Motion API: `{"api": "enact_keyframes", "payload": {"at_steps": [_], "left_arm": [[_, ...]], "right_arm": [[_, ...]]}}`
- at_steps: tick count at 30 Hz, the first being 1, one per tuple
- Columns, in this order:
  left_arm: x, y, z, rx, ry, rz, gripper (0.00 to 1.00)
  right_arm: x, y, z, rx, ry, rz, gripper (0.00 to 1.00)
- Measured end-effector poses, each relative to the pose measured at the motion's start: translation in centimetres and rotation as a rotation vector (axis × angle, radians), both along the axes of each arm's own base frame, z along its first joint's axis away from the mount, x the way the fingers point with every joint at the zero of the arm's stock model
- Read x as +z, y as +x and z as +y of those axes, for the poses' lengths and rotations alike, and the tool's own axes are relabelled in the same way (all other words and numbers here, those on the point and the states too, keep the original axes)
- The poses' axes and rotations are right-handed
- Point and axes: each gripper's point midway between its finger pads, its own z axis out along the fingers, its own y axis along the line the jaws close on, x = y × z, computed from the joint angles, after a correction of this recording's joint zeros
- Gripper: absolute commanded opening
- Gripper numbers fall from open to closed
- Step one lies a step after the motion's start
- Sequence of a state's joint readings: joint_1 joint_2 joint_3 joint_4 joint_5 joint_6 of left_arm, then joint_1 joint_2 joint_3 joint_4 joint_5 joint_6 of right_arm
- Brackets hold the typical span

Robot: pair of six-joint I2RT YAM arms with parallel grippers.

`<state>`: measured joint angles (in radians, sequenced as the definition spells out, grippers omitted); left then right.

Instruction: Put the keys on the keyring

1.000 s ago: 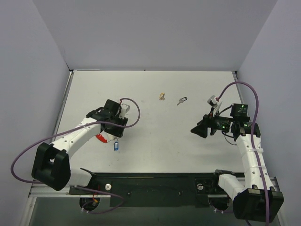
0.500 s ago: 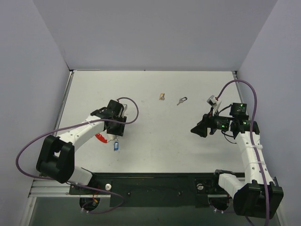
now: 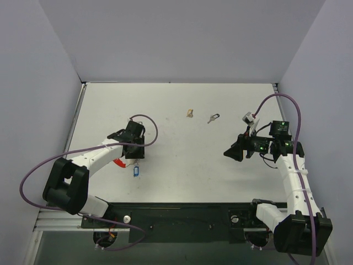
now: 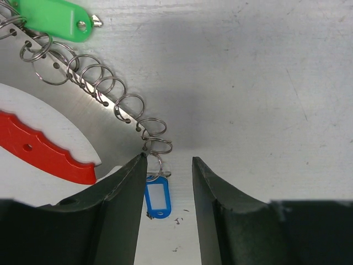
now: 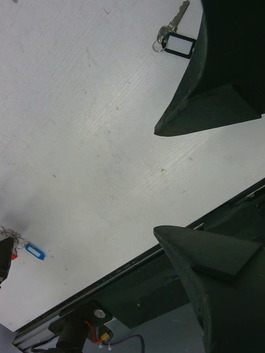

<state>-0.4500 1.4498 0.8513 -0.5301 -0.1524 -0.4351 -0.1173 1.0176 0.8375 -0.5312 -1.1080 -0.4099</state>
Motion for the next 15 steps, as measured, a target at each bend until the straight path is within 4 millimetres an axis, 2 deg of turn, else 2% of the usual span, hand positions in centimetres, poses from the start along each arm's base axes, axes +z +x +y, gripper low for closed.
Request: {"api": "enact_keyframes", "payload": {"at_steps": [15], "left_arm": [[-0.27,0.60,-0.11,0.093,0.042,-0.049,0.47]], "right_arm": [[-0.13,-0.14,-0.01,0.006,-0.004,0.001,0.61]]}}
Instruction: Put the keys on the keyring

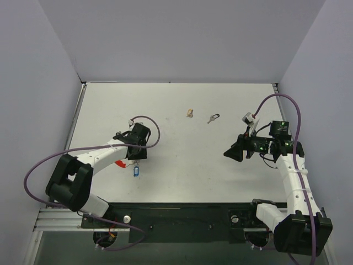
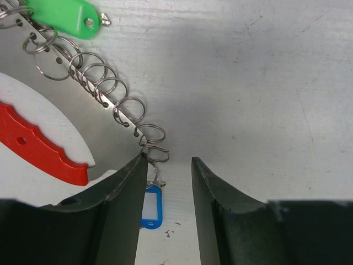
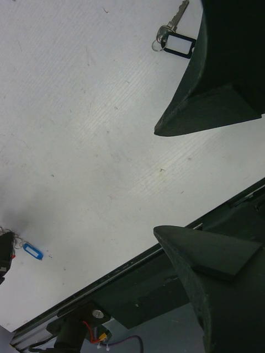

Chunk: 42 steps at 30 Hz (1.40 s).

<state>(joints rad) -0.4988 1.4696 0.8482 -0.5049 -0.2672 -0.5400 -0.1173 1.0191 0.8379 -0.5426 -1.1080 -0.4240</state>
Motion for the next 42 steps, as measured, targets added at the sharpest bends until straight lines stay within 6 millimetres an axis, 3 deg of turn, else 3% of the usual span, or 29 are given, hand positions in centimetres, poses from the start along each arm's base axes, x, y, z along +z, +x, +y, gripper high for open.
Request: {"api": "enact_keyframes", "payload": {"at_steps": [8,26,42], "left_arm": [[-2.4,-1.1,0.1,0.041,0.101,0.049,0.46],[-0.8,0.7,0.7,0.089,0.191,-0.028,0.41],[-1.7,0.3,1.2,0.085,0.228,0.005,0.45]], "right_arm": [[0.0,0.0,0.0,0.002,-0.001,-0.002,0.61],[-0.1,-0.1,0.0,0.006,-0.004,0.000,0.61],[-0.2,-0.3,0.0,0.011,-0.007,0.002,0.61]]}}
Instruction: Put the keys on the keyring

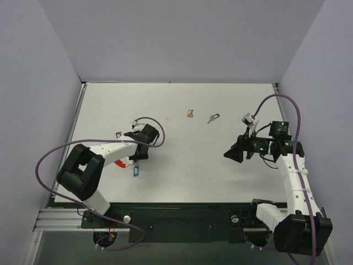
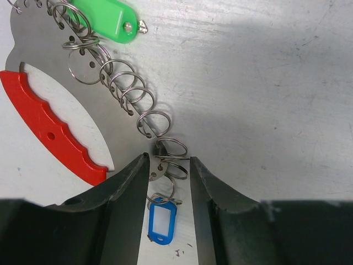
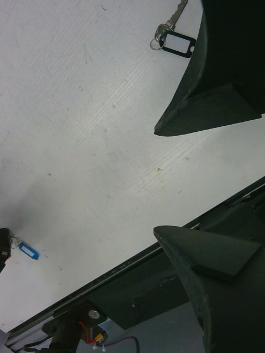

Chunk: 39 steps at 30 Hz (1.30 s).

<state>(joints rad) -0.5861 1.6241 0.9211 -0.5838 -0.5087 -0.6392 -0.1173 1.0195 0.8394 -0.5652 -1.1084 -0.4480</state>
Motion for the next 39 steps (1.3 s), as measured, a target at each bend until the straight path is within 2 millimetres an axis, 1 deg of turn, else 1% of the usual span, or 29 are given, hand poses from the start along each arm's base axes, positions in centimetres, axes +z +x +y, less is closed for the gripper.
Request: {"api": "enact_keyframes", "payload": {"at_steps": [6,14,16,23,25,29,34,39], "left_arm": [[0.2,0.2,-0.1,-0.011,0.006,0.004,0.44],[0.0,-0.4,-0.2,-0.032,0.001,0.038,0.44],[-0.1,-0.5,-0.2,-0.035,-0.001,0.043,0.41],[-0.1,-0.7,-0.1,-0.047,0.006,0.058,0.41],[-0.1,-0.8,-0.1,-0.048,0.008,0.061,0.38],[-0.1,-0.9,0.0,-0.051,0.012,0.065,0.38],[0.5,-1.0,0.1,-0.051,0.003,0.049,0.38],[1.0,-1.1,0.1,-0.052,-0.012,0.034,0.34]], "right_arm": [[-0.1,0.0,0.0,0.001,0.000,0.003,0.61],[-0.2,-0.1,0.0,0.004,-0.001,0.011,0.61],[-0.2,-0.1,0.0,0.005,-0.002,0.013,0.61],[-0.2,-0.2,0.0,0.008,-0.004,0.010,0.61],[-0.2,-0.2,0.0,0.009,-0.005,0.009,0.61],[-0.2,-0.2,0.0,0.010,-0.006,0.007,0.61],[-0.2,-0.2,0.0,0.011,-0.007,0.006,0.61],[-0.2,-0.2,0.0,0.011,-0.007,0.006,0.61]]}}
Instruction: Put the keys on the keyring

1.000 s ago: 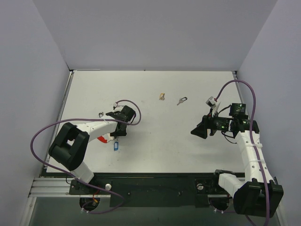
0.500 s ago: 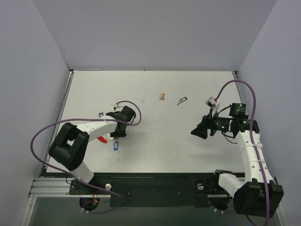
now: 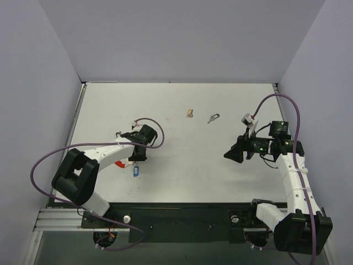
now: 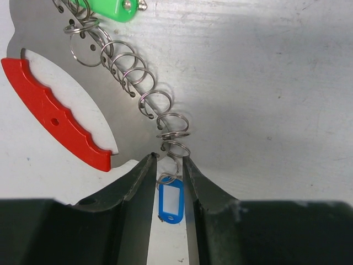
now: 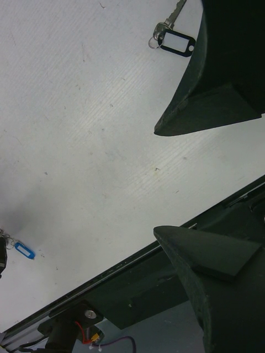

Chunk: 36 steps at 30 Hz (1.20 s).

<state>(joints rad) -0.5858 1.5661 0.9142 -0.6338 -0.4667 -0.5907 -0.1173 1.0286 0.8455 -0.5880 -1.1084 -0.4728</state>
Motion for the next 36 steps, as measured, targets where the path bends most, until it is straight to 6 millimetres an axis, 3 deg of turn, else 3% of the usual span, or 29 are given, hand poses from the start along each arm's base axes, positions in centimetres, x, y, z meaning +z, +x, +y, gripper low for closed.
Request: {"api": "enact_keyframes", "payload": {"at_steps": [10,17,23,36], "left_arm": [[-0.6,-0.9,-0.1,-0.030,-0.027,0.042,0.38],[-0.5,-0.6,-0.8,-0.083,-0.096,0.063,0.50],[0.3,0.2,-0.8,-0.119,-0.155,0.049,0.51],[-0.2,0.5,-0.7,-0.173,-0.183,0.101,0.50]], "right_arm": [[0.0,0.0,0.0,0.001,0.000,0.001,0.61],[0.0,-0.1,0.0,0.002,-0.001,0.004,0.61],[0.2,0.0,0.0,0.002,-0.002,-0.003,0.61],[0.2,-0.2,0.0,0.009,-0.006,-0.004,0.61]]}}
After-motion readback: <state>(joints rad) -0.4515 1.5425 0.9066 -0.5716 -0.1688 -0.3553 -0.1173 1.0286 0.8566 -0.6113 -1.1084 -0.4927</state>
